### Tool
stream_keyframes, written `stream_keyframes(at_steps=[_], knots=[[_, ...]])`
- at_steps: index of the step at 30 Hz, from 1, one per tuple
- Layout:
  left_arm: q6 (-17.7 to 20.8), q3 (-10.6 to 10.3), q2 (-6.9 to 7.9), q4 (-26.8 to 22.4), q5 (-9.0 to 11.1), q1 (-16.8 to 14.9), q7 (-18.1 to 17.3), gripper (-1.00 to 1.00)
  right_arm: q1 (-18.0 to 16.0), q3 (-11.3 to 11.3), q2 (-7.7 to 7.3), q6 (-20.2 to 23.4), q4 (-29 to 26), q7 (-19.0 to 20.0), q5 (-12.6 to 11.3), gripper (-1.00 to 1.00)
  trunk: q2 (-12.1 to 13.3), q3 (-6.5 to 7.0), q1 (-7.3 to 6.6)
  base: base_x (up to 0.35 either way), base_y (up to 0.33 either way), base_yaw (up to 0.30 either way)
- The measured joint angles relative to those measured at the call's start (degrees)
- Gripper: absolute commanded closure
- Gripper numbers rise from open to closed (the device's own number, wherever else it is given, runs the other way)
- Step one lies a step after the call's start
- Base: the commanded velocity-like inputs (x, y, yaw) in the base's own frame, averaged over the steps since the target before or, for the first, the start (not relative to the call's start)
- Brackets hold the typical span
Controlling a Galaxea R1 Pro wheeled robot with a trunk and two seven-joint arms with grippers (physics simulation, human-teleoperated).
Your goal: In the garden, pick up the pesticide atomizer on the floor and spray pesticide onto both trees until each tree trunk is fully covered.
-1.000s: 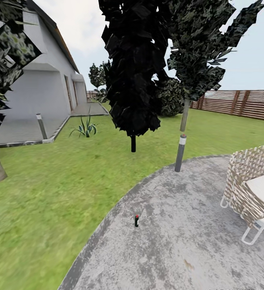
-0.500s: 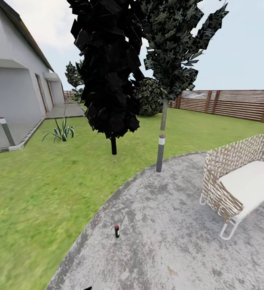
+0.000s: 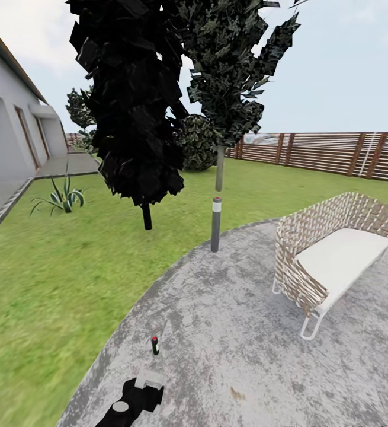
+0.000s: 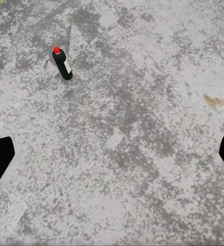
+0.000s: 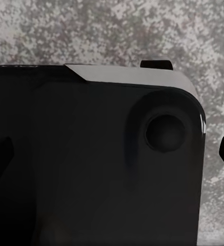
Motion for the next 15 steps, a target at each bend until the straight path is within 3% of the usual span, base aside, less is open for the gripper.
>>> stream_keyframes(at_steps=[12,15], knots=[[-0.7,-0.3,0.15,-0.1,0.7,0.6,-0.3,-1.0,-0.1,0.1,-0.47,0.0,-1.3,0.2,0.2,-1.0,0.0,0.0,0.0,0.0,0.002,-0.005],[-0.7,-0.3,0.15,-0.1,0.7,0.6,-0.3,-1.0,-0.1,0.1,-0.5,0.0,-1.8,0.2,0.2,-1.0,0.0,0.0,0.0,0.0,0.148,0.0]])
